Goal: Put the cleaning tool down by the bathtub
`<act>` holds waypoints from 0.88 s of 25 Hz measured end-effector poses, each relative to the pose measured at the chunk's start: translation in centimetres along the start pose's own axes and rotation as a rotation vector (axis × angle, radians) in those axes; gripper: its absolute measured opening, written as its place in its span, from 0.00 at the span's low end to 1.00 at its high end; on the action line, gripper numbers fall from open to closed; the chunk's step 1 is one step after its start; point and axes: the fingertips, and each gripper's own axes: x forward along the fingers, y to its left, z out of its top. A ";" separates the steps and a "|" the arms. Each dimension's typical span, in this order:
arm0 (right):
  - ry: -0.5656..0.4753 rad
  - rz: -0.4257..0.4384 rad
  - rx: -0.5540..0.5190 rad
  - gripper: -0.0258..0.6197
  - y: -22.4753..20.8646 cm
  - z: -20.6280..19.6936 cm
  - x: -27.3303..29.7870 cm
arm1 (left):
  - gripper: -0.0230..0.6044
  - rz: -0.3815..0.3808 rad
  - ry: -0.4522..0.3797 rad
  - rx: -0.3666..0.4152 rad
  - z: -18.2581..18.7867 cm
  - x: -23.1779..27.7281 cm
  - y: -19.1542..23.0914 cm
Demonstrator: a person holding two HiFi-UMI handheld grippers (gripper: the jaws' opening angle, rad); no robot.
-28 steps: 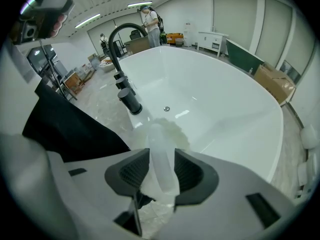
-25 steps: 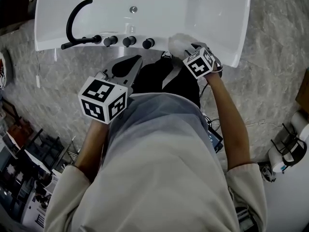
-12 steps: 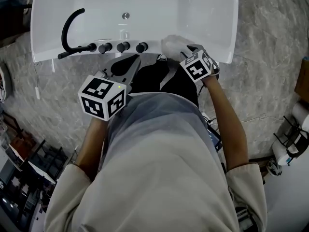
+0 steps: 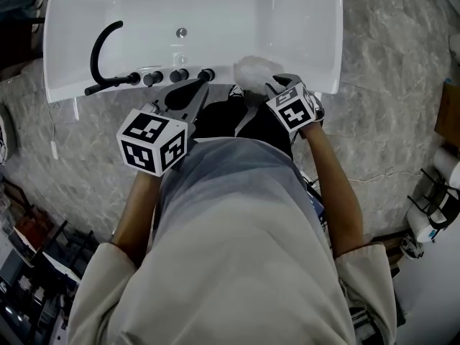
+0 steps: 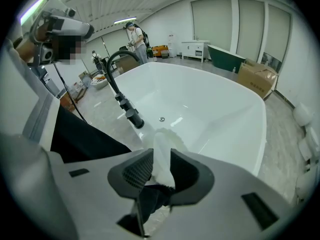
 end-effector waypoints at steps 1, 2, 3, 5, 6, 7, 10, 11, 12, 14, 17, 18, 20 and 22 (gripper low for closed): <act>-0.008 -0.002 0.002 0.20 0.2 0.1 -0.4 | 0.04 -0.008 -0.009 0.000 0.2 -0.1 -0.2; -0.015 -0.005 0.004 0.19 0.4 0.1 -0.8 | 0.04 -0.022 -0.022 -0.007 0.4 -0.1 -0.5; -0.023 -0.010 0.005 0.19 0.5 0.2 -1.2 | 0.04 -0.040 -0.037 -0.021 0.7 -0.2 -0.8; -0.042 -0.029 0.009 0.18 0.5 0.3 -2.0 | 0.04 -0.067 -0.064 -0.046 1.3 -0.4 -1.2; -0.053 -0.039 0.015 0.18 0.4 0.4 -2.5 | 0.04 -0.070 -0.072 -0.045 1.6 -0.4 -1.3; -0.065 -0.045 0.027 0.17 0.4 0.6 -2.9 | 0.04 -0.069 -0.076 -0.038 1.7 -0.4 -1.4; -0.106 -0.056 0.098 0.17 0.5 0.9 -4.3 | 0.04 -0.066 -0.075 -0.020 1.9 -0.5 -1.4; -0.123 -0.062 0.128 0.17 0.4 1.1 -4.9 | 0.04 -0.068 -0.074 -0.017 1.9 -0.4 -1.4; -0.141 -0.071 0.153 0.16 0.2 1.2 -5.4 | 0.04 -0.070 -0.071 -0.011 1.9 -0.4 -1.5; -0.168 -0.091 0.194 0.16 0.0 1.3 -6.3 | 0.04 -0.071 -0.065 0.004 1.6 -0.3 -1.7; -0.203 -0.106 0.248 0.15 0.0 1.2 -7.7 | 0.04 -0.072 -0.064 0.016 1.4 -0.3 -2.1; -0.216 -0.107 0.265 0.15 -0.1 1.2 -8.2 | 0.04 -0.073 -0.064 0.018 1.5 -0.3 -2.2; -0.250 -0.106 0.291 0.15 -0.4 1.6 -9.2 | 0.04 -0.075 -0.064 0.031 1.9 -0.2 -2.5; -0.281 -0.114 0.307 0.15 -0.5 2.0 -10.3 | 0.04 -0.082 -0.067 0.045 2.2 -0.3 -2.8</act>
